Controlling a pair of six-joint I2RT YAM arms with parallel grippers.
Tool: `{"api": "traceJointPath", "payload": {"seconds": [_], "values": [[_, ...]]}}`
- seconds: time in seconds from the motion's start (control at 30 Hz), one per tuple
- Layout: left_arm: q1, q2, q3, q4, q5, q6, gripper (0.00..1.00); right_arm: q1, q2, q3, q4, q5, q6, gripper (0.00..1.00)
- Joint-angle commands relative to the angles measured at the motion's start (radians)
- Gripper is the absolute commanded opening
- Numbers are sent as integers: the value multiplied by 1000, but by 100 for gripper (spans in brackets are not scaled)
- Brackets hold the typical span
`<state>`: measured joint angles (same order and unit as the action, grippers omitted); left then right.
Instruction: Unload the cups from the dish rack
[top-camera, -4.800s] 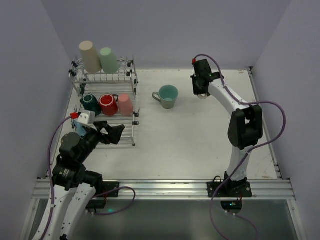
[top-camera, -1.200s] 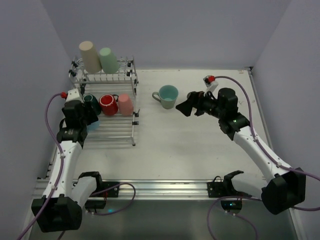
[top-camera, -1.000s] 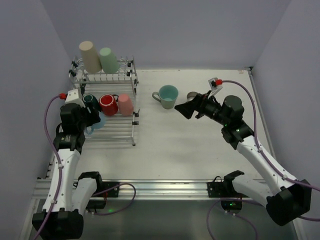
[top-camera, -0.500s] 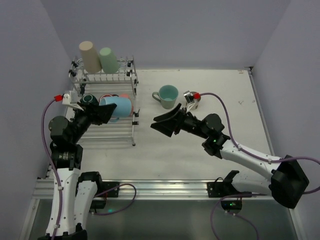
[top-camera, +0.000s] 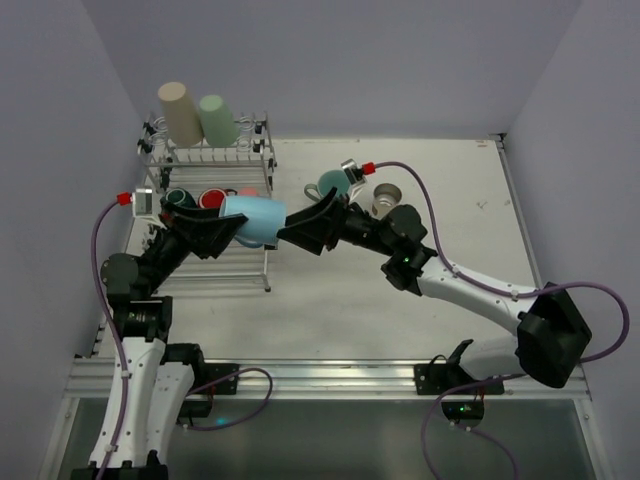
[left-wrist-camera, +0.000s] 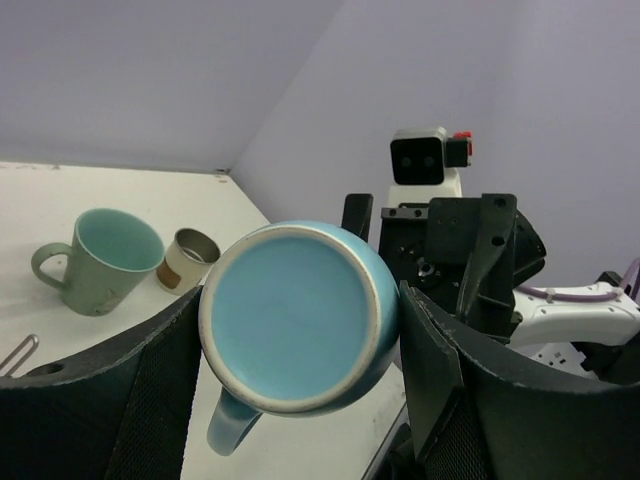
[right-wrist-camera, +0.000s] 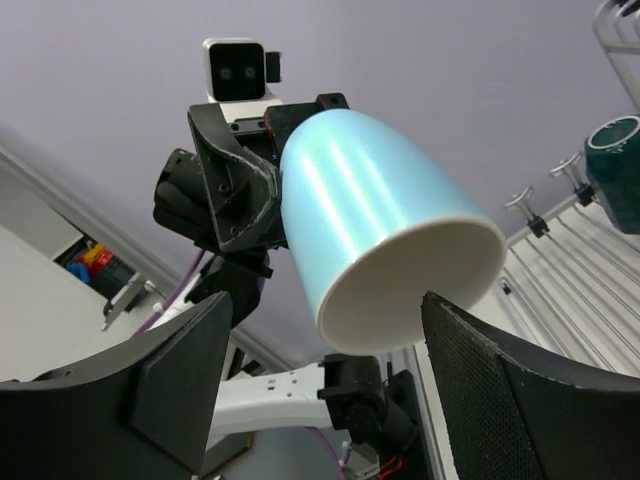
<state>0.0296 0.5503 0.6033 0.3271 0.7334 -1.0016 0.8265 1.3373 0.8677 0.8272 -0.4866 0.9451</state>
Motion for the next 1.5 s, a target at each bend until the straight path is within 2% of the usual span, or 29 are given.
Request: {"api": "traceJointPath", "payload": {"seconds": [0.0,0.13,0.17,0.23,0.27,0.37,0.5,0.57,0.6,0.63,0.7,0.77,0.83,0.9,1.0,1.13,1.23,1.27,1.3,1.37,1.4,1.47], "values": [[-16,-7,-5,147,20,-81,15,22,33,85,61,-43,18,78],[-19,-1,-33,173,15,-103,15,43,79,148,18,-56,9,71],[-19,0,-37,197,15,-109,15,49,86,151,32,-56,15,64],[-39,0,-46,210,14,-118,16,49,109,149,64,-52,37,58],[-48,-1,-48,211,6,-115,17,49,115,142,102,-41,62,49],[-54,6,-53,211,4,-104,26,49,138,123,191,-33,102,33],[-77,31,-63,213,15,-88,38,49,163,126,245,-24,133,19],[-85,39,-65,205,30,-66,60,51,152,101,251,-4,129,6],[-85,42,-44,178,34,1,68,51,139,82,250,37,118,4],[-85,45,-18,39,29,61,86,48,100,64,242,55,91,0],[-85,56,67,-112,-8,233,97,37,56,10,207,85,57,0],[-85,56,101,-222,-29,312,100,4,-4,-13,86,106,12,0],[-85,48,118,-250,-34,383,100,-30,-38,-32,-12,109,-2,0],[-85,39,125,-301,-48,446,100,-107,-85,-56,-68,91,-3,0],[-85,27,124,-384,-37,524,100,-220,-179,-53,-259,89,-64,0],[-118,7,87,-476,-46,612,100,-384,-244,115,-818,259,-343,0],[-172,-15,40,-497,-87,667,100,-485,-187,285,-1096,458,-493,0],[-197,-21,30,-503,-123,679,100,-503,-164,356,-1143,518,-531,0],[-207,-26,10,-508,-138,698,100,-518,-138,390,-1180,648,-563,0],[-241,-35,16,-536,-176,708,100,-573,-34,500,-1293,764,-655,0],[-256,-39,21,-549,-187,724,100,-598,0,534,-1316,781,-670,0],[-292,-50,21,-556,-216,725,100,-670,103,624,-1375,711,-683,0]]}}
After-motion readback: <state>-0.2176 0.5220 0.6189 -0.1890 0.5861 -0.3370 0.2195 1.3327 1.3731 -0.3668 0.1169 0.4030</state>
